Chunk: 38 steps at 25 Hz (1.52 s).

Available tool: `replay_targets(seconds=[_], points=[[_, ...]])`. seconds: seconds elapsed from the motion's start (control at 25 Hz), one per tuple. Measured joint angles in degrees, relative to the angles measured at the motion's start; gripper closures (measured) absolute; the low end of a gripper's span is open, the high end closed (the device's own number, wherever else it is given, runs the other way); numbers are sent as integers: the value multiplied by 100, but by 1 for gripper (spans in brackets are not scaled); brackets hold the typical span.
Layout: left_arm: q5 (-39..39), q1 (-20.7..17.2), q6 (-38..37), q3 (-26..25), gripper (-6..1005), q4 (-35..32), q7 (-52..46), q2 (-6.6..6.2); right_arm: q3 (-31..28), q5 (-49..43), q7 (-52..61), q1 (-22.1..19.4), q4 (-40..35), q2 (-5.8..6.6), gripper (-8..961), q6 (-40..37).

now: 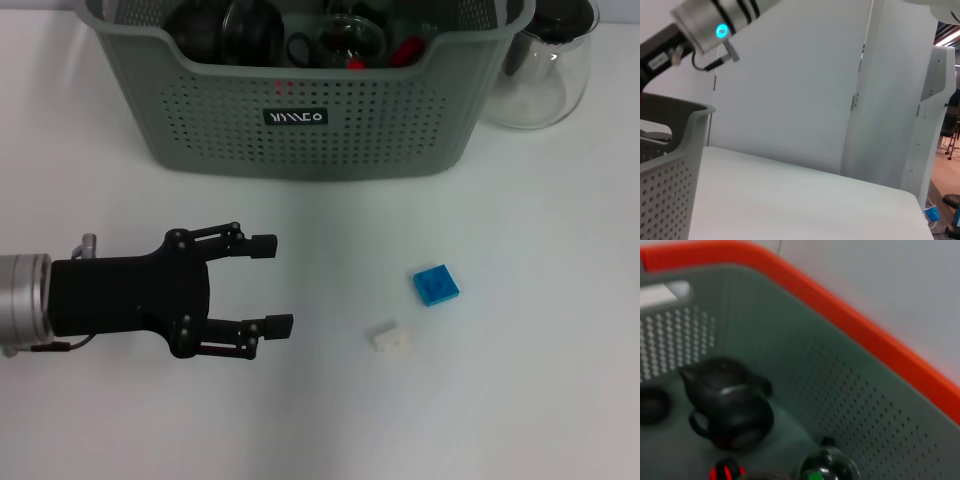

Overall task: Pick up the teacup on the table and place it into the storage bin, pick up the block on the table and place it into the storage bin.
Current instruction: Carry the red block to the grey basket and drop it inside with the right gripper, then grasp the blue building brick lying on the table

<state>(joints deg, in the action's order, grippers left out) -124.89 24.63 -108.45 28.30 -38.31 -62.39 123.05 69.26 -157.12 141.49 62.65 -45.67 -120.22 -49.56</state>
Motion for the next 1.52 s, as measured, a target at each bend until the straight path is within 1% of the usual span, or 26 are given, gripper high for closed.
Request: replay_targets(seconds=[0.16,0.4,0.64,0.76,0.8,0.84,0.96,1.08,1.16,1.32,1.4,1.52], points=[[0,10,-1,0,124,-2,-5,0,197,-12,15,6,258,-2,746,422],[0,31,-1,0,124,45,10,8,235,12,40,-2,300,-1,746,745],[0,33,7,0,124,65,16,9,251,21,104,17,148,-8,622,680],[0,29,1,2,124,67,16,9,241,74,146,-22,-158,-8,443,436],[0,28,-5,8,124,69,17,9,237,238,145,-118,-556,-7,383,101],[0,28,-10,12,124,69,17,9,237,238,145,-118,-556,-7,362,101],[0,25,-42,18,124,70,17,9,224,709,52,-376,-1322,16,299,-526],[-8,17,-62,18,124,69,16,5,132,1311,-169,-717,-2113,57,237,-1269],[-31,11,-66,18,124,69,17,-7,-17,1708,-391,-940,-2628,80,195,-1929],[-53,3,-75,18,124,68,17,-20,-535,2400,-931,-1256,-3388,95,194,-3292],[-56,1,-78,18,124,67,17,-19,-813,2848,-1206,-1395,-3584,118,193,-3932],[-57,-1,-83,18,124,67,17,-18,-1128,3503,-1598,-1585,-3608,193,193,-4706]])
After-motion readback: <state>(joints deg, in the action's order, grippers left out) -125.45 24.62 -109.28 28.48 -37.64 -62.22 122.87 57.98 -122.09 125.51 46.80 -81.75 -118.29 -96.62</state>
